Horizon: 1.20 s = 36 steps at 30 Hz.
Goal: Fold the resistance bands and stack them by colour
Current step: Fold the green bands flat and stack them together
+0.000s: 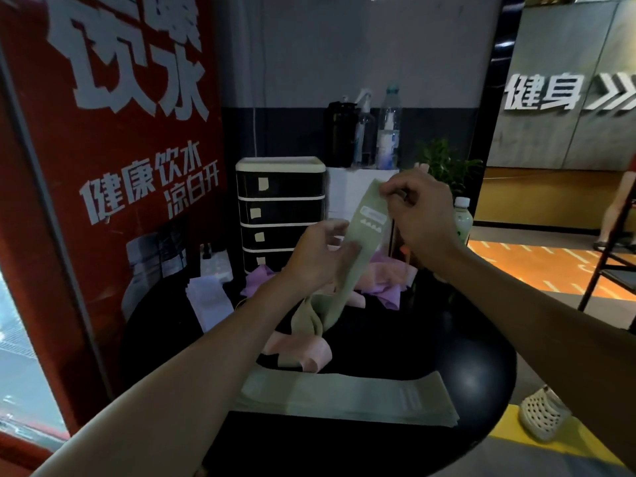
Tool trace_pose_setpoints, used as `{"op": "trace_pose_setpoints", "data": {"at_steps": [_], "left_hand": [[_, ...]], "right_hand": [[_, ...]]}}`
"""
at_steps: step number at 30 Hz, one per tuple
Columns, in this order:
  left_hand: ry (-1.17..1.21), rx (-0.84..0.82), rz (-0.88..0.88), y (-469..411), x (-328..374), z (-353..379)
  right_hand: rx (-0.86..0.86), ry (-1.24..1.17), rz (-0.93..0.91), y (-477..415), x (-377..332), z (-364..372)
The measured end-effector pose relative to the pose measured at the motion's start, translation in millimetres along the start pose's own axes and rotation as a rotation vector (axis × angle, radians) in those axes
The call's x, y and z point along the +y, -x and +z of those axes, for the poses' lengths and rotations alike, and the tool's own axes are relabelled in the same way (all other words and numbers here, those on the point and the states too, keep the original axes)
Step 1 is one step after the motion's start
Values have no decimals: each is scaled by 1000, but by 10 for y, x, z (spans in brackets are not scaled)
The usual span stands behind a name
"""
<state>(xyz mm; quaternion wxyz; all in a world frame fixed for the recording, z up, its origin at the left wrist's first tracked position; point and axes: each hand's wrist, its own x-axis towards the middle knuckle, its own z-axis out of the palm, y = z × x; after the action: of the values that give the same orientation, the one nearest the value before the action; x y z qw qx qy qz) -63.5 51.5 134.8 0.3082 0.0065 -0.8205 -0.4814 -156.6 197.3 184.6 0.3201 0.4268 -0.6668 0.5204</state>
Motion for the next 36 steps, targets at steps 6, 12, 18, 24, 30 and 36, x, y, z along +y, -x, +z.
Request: {"op": "trace_pose_setpoints", "data": {"at_steps": [6,12,18,24,30,36], "left_hand": [[87,-56,-35,-24,-73,314],[7,-124,-129,156,-337,493],[83,-167,-160,368,-460,467],[85,-187,-197,448,-381,197],[-26,-268,-231,560,-351,-204],[-121,-232,-270,720,-391,-551]], "right_hand": [[48,3,3,-36,14,-205],[100,-16,88,-37,95,-388],[102,-4,187,2,108,-477],[134,-25,293,82,221,-535],[129,-69,347,227,286,-539],[145,-151,395,412,277,-542]]}}
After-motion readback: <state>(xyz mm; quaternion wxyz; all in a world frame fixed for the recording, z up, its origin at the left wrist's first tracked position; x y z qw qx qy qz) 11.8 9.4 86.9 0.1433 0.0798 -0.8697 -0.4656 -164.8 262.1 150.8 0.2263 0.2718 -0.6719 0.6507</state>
